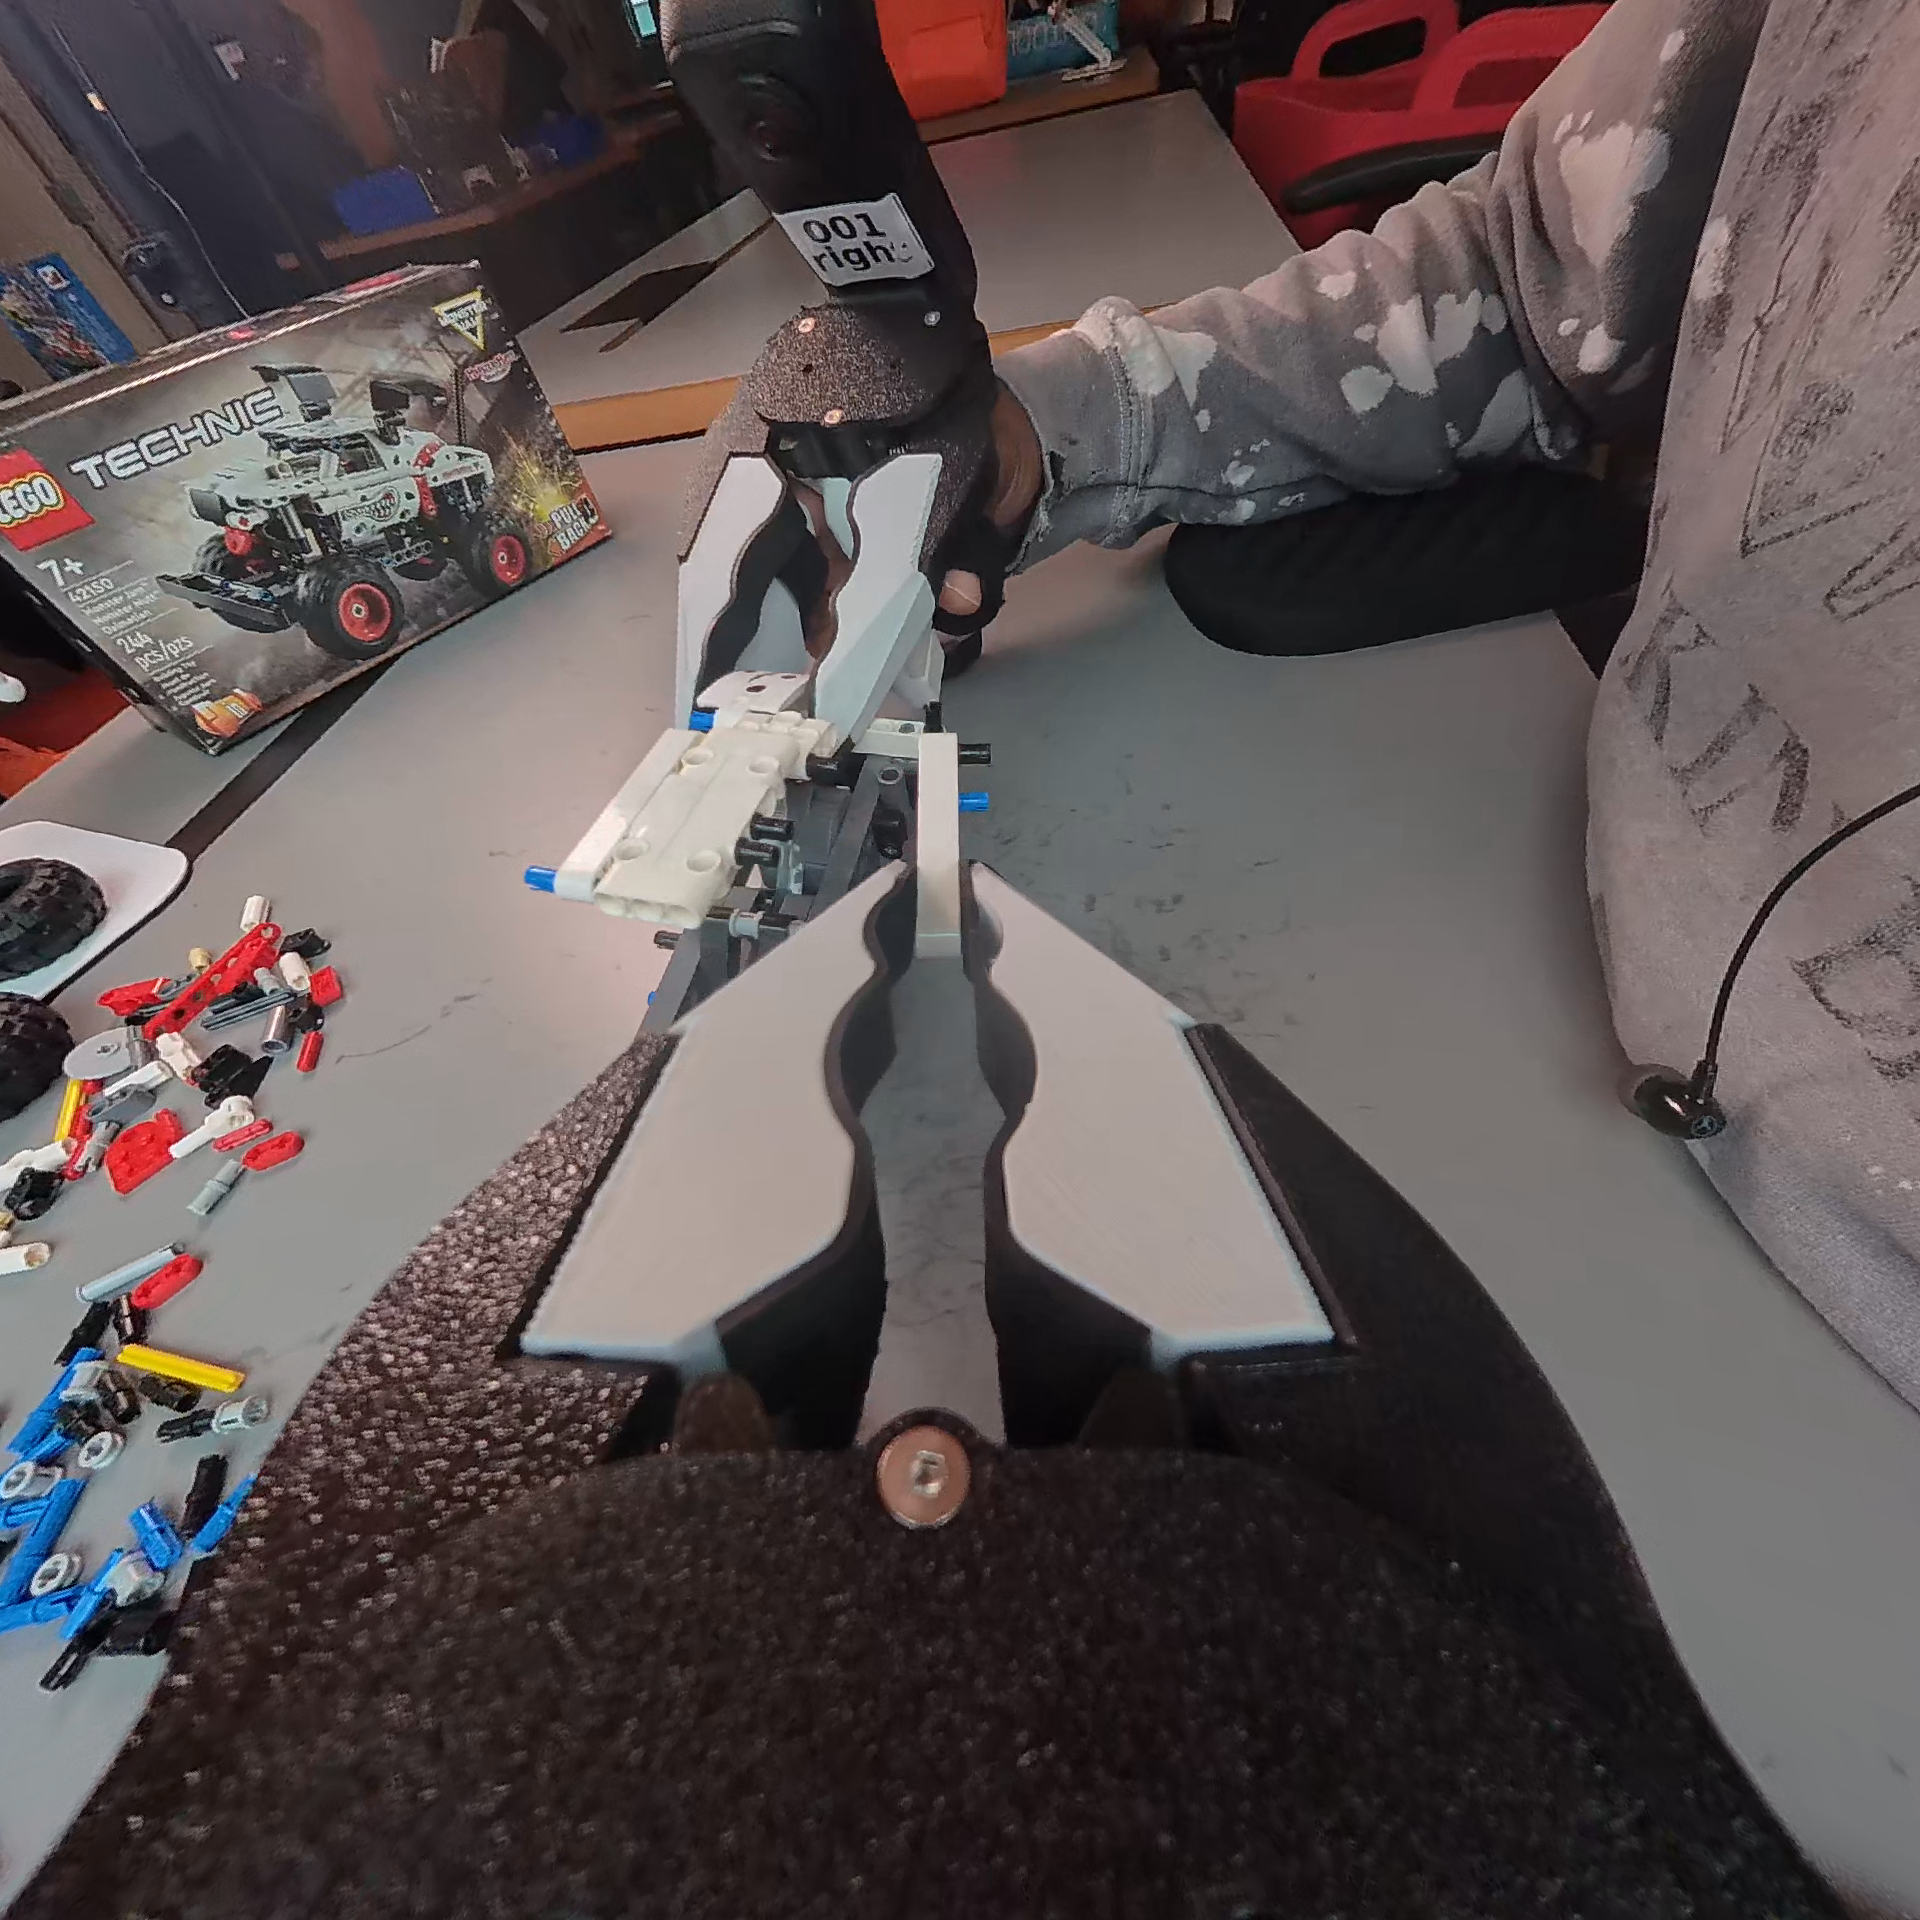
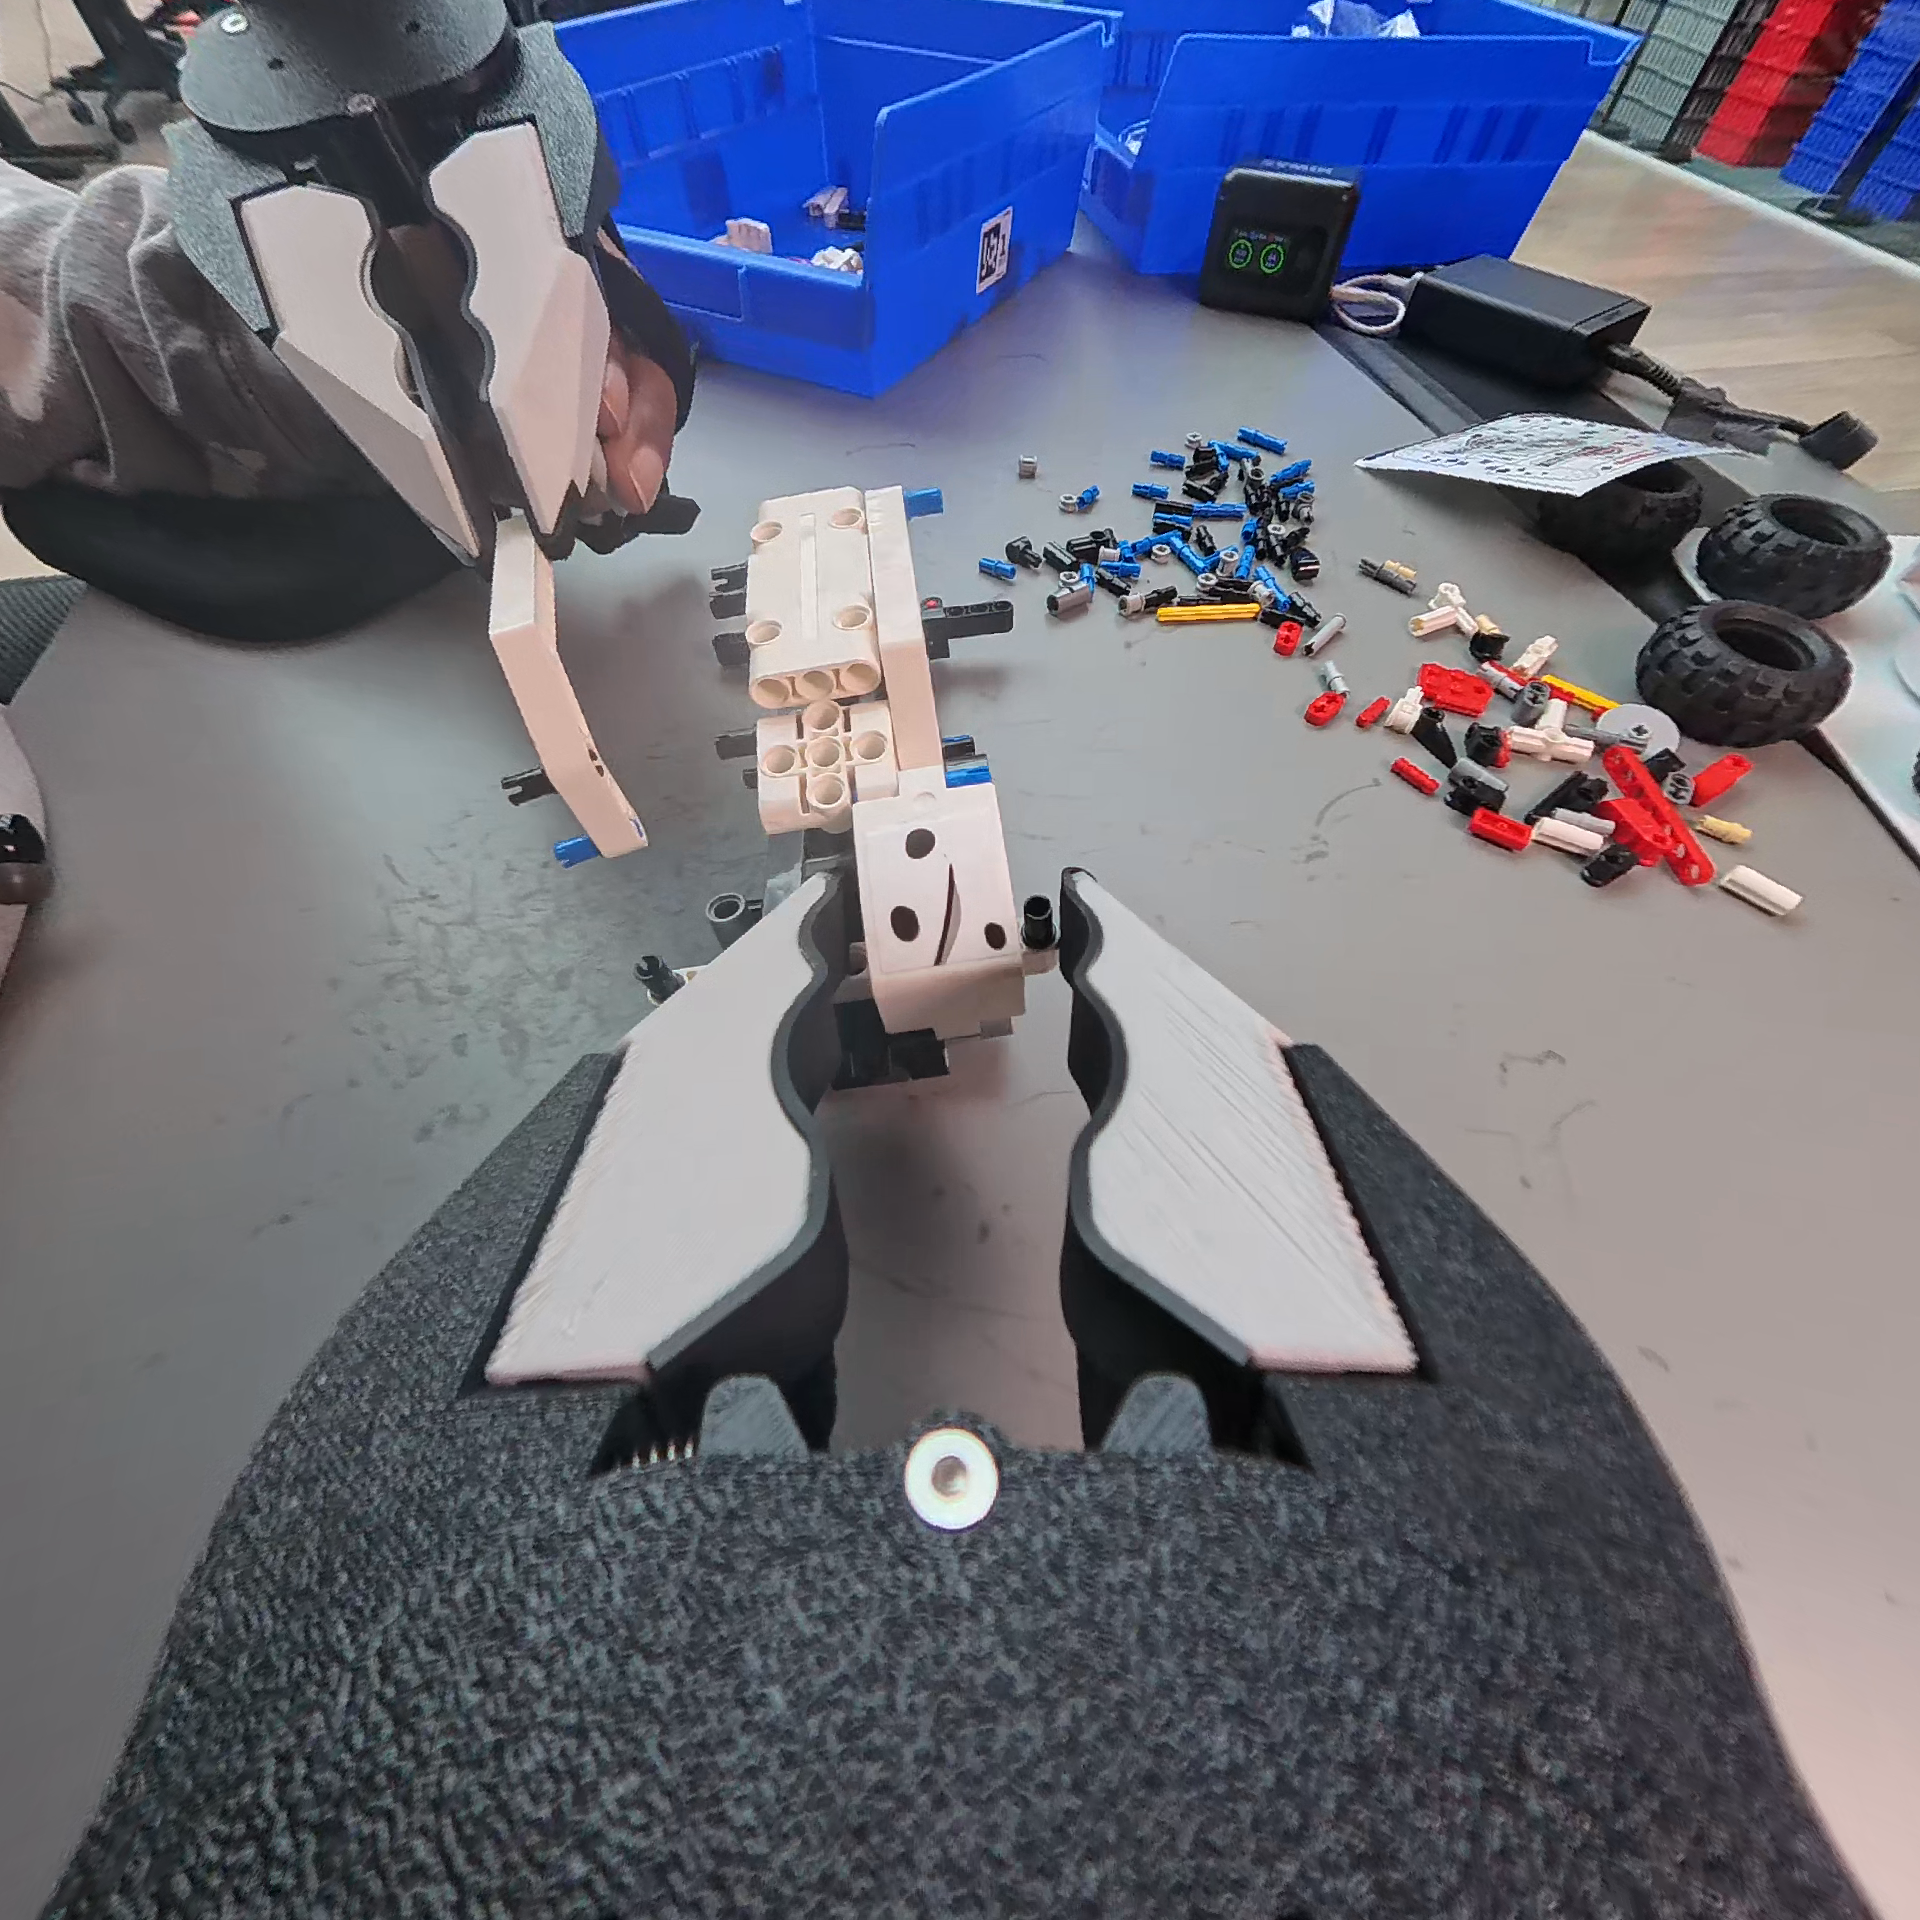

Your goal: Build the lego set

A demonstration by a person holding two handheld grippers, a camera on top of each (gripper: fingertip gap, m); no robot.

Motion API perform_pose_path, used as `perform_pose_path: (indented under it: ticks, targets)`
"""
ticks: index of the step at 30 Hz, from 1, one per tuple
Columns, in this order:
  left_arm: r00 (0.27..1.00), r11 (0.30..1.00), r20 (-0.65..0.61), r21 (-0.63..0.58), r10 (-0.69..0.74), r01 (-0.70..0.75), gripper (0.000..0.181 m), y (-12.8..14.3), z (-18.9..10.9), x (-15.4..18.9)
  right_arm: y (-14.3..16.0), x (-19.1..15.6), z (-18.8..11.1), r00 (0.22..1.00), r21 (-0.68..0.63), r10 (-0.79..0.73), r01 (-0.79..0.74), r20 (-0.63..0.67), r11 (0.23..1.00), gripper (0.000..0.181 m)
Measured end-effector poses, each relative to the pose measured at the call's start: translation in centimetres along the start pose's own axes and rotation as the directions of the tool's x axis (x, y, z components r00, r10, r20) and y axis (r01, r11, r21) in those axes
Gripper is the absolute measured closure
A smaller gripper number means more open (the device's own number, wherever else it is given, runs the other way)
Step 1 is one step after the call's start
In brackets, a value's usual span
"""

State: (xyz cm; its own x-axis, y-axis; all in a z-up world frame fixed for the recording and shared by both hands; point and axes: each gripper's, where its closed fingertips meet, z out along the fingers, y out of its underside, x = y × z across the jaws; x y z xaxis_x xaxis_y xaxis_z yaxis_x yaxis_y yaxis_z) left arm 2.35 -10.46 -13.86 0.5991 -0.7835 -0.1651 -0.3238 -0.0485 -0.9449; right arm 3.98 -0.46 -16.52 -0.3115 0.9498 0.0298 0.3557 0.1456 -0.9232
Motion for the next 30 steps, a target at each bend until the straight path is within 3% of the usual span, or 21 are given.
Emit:
perform_pose_path:
  ticks: [7, 20, 25, 30]
  targets:
    - [1.000, 1.000, 0.010, -0.012, 0.005, -0.005, 0.172, 0.1, 0.1, 0.0, 0.0, 0.2, -0.2, 0.998, -0.013, -0.039, 0.038, -0.054, 0.999, 0.141]
    - [0.999, 1.000, 0.044, -0.020, -0.008, 0.009, 0.173, 0.2, -0.2, -0.6, -2.3, -0.1, -1.5, 0.998, 0.105, 0.035, -0.030, -0.049, 0.994, 0.139]
    - [0.996, 0.999, 0.084, -0.036, -0.035, 0.038, 0.173, 0.8, -0.3, -1.6, -2.3, -0.6, -1.4, 0.999, 0.105, 0.029, -0.025, -0.034, 0.994, 0.129]
    - [0.995, 0.998, 0.092, -0.035, -0.045, 0.048, 0.173, 0.9, -0.3, -1.8, -1.0, -0.8, -0.6, 0.999, 0.043, 0.032, -0.031, -0.031, 0.999, 0.104]
